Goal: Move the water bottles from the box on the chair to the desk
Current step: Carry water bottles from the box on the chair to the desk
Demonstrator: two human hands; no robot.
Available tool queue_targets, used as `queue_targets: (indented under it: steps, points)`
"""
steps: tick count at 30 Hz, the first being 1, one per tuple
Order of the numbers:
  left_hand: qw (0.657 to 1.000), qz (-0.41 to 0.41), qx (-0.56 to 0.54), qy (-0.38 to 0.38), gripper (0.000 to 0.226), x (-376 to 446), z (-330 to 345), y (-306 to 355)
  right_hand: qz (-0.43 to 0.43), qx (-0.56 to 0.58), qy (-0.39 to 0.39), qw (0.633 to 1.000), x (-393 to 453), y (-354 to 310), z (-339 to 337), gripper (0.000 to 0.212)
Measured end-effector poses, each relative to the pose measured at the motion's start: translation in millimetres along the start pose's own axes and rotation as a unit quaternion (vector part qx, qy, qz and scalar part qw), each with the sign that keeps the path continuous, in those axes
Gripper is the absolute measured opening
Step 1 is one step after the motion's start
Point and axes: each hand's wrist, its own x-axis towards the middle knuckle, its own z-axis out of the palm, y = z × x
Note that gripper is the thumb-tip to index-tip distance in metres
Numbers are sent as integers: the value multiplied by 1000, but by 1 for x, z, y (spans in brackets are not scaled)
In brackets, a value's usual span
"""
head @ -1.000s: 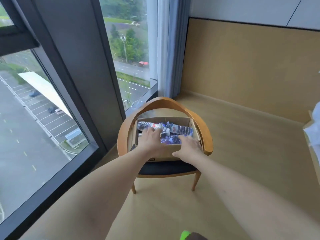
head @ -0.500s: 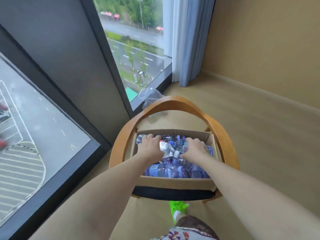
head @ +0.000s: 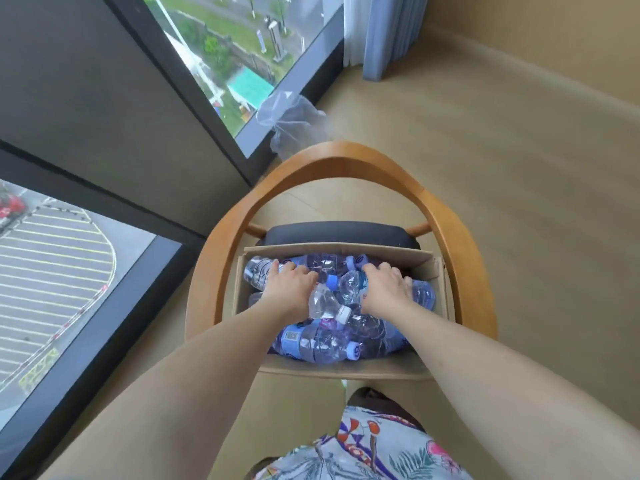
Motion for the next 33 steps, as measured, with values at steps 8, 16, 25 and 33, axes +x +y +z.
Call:
queue_targets:
  steps: [8, 16, 25, 33]
  points:
    - [998, 41, 40, -16, 65, 7, -11, -5, -7, -17, 32, 999, 5, 7, 7, 63]
    - [982, -20, -172, 74, 90, -28, -25, -16, 21, 132, 87, 987, -34, 1, -11, 83]
    - [796, -50, -565, 211, 62, -128, -46, -32, -44, 512, 149, 845, -129, -39, -31, 58]
    - [600, -42, -763, 236, 57, -224, -53, -57, -131, 687, 66, 711, -203, -111, -68, 33]
